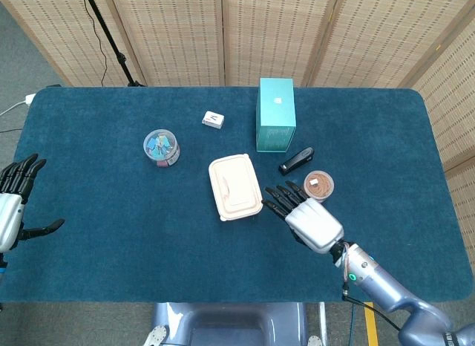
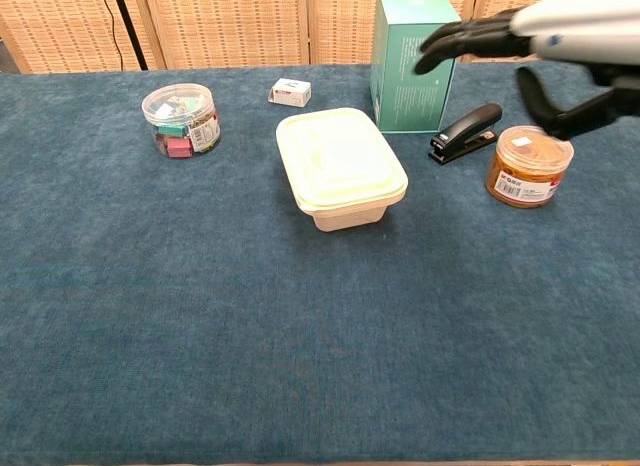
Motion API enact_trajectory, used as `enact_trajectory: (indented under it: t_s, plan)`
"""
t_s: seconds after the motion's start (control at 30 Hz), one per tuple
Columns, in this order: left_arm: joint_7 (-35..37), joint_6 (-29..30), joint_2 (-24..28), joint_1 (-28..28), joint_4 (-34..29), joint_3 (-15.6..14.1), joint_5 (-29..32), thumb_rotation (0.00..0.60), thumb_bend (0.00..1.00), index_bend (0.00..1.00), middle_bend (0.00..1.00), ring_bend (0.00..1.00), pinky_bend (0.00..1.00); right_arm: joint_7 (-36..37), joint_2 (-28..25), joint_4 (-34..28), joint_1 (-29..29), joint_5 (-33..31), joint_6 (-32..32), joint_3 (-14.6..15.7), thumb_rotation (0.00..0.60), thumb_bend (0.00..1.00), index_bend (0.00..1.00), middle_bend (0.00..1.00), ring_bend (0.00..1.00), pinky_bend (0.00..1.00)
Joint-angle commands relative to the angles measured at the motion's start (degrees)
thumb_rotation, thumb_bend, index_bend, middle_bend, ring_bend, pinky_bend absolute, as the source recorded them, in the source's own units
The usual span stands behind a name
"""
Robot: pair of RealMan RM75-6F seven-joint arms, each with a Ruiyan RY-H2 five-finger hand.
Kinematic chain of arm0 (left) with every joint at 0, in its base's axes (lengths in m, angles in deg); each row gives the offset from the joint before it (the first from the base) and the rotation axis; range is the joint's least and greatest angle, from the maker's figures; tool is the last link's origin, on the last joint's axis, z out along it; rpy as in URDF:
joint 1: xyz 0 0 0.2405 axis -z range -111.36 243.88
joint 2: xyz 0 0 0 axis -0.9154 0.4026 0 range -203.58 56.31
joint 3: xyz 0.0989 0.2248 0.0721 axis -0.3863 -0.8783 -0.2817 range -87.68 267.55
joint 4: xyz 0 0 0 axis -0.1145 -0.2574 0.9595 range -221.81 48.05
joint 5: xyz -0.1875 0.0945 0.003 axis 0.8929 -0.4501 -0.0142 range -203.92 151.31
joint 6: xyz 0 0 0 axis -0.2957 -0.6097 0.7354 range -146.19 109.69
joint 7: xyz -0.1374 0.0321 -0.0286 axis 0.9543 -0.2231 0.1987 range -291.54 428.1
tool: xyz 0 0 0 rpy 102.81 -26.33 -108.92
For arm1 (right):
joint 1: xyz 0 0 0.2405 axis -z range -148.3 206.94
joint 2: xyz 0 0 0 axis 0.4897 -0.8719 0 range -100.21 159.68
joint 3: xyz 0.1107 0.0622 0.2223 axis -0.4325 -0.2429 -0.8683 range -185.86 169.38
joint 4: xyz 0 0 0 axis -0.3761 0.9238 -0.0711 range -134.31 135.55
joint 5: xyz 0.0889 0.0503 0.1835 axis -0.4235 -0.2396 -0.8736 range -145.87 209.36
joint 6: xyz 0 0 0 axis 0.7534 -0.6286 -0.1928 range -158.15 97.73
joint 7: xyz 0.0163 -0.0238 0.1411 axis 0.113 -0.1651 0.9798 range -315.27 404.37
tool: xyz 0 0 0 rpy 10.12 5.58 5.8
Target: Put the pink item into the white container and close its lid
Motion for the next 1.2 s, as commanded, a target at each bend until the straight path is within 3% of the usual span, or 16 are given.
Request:
enact_trajectory:
  t_s: [0.03,0.23,0.4,0.67,1.2]
  plan:
    - [2.22,-0.39,0.70,-1.01,0.62,0.80,-0.42,0.600,0.00,0.00,0.00,0.00,0.00,-13.01,7.87,0.26,-5.25,-8.08,0.72,-2.53,0.600,1.00,0.09,0.00,0.00,0.00]
    - [3.83,-1.57,1.12,-1.75,1.18,1.75,-1.14,0.600,0.00,0.00,0.00,0.00,0.00,-22.68,14.36,2.85,-9.91,-15.60,-0.84,-4.23,0.600,1.00,0.09,0.00,0.00,0.00]
    - [4.35,-2.60,1.33,-2.16,1.33,2.58,-1.20,0.600,0.00,0.00,0.00,0.00,0.00,-25.37,17.60,5.82,-13.96,-21.16,-0.07,-5.35,0.600,1.00,0.10,0.00,0.00,0.00]
    - [5.33,-3.76,1.64,-2.90,1.55,3.81,-0.99,0.600,0.00,0.00,0.00,0.00,0.00,-26.48,23.14,12.60,-19.26,-23.74,0.69,-5.58,0.600,1.00,0.14,0.00,0.00,0.00]
    - [6.96,-6.19,2.29,-4.05,1.97,5.65,-0.81,0.600,0.00,0.00,0.00,0.00,0.00,-31.00,28.16,20.28,-24.27,-26.35,-0.38,-1.32,0.600,1.00,0.15,0.00,0.00,0.00]
